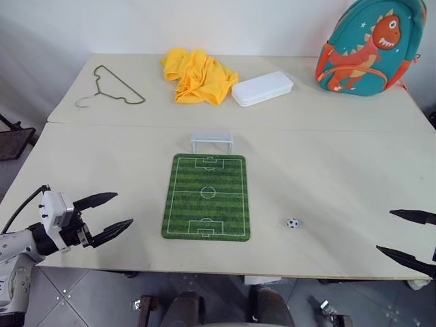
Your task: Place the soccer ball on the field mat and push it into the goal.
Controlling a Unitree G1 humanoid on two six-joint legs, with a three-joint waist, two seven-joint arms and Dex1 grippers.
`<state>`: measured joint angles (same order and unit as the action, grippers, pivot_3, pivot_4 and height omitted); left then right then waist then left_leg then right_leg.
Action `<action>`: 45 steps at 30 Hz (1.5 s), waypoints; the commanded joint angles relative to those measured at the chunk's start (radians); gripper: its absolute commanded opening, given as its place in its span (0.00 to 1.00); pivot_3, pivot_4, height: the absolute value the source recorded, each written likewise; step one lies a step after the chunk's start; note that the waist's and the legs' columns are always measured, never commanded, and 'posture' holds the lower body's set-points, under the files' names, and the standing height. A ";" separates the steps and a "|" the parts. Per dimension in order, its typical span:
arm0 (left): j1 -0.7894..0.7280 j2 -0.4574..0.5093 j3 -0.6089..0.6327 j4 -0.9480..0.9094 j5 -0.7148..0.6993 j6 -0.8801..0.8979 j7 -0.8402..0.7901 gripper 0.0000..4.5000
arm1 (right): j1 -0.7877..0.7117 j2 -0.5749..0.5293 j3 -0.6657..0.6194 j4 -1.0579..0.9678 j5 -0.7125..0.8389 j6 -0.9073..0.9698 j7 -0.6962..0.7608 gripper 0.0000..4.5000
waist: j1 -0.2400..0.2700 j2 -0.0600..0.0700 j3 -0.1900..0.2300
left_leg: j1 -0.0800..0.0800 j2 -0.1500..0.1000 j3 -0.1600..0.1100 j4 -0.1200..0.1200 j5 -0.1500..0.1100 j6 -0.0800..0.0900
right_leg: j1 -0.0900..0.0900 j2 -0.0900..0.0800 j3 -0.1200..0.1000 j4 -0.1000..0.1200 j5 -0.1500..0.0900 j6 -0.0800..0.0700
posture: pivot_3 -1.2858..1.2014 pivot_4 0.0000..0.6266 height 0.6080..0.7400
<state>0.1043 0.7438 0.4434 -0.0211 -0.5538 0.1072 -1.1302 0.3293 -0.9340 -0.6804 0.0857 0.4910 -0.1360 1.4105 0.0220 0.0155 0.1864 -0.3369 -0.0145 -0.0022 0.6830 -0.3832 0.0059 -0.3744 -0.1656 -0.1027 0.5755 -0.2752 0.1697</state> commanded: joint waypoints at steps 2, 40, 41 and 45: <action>-0.011 0.007 -0.005 0.018 0.002 -0.027 -0.027 1.00 | -0.001 -0.011 -0.019 -0.017 0.014 -0.005 0.006 1.00 | 0.000 0.000 0.000 | 0.000 0.000 0.000 0.000 0.000 0.000 | 0.000 0.000 0.000 0.000 0.000 0.000 | 0.52 0.24 1.00; -0.099 -0.055 -0.176 -0.171 -0.158 0.021 -0.268 1.00 | -0.432 0.123 0.631 -0.201 -0.137 0.257 -0.208 1.00 | 0.001 0.000 0.000 | -0.005 0.001 -0.003 0.007 0.000 0.000 | -0.001 0.002 -0.002 0.002 0.001 -0.001 | 0.52 0.24 1.00; -0.097 -0.055 -0.175 -0.174 -0.158 0.022 -0.264 1.00 | -0.440 0.130 0.644 -0.186 -0.149 0.243 -0.204 1.00 | 0.001 0.000 0.000 | -0.005 0.001 -0.003 0.007 0.000 0.000 | -0.002 0.002 -0.002 0.002 0.001 -0.001 | 0.52 0.24 1.00; -0.087 -0.047 -0.162 -0.191 -0.163 0.030 -0.244 1.00 | -0.449 0.144 0.660 -0.127 -0.158 0.203 -0.186 0.96 | -0.001 0.000 0.000 | -0.005 0.001 -0.003 0.007 0.000 0.000 | -0.002 0.002 -0.002 0.002 0.001 -0.001 | 0.52 0.24 1.00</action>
<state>0.0080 0.6838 0.2568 -0.1830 -0.7055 0.1352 -1.3830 -0.1128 -0.7876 -0.0067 -0.0508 0.3370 0.1016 1.2153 0.0210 0.0158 0.1867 -0.3421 -0.0137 -0.0048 0.6904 -0.3834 0.0055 -0.3759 -0.1638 -0.1045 0.5777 -0.2746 0.1687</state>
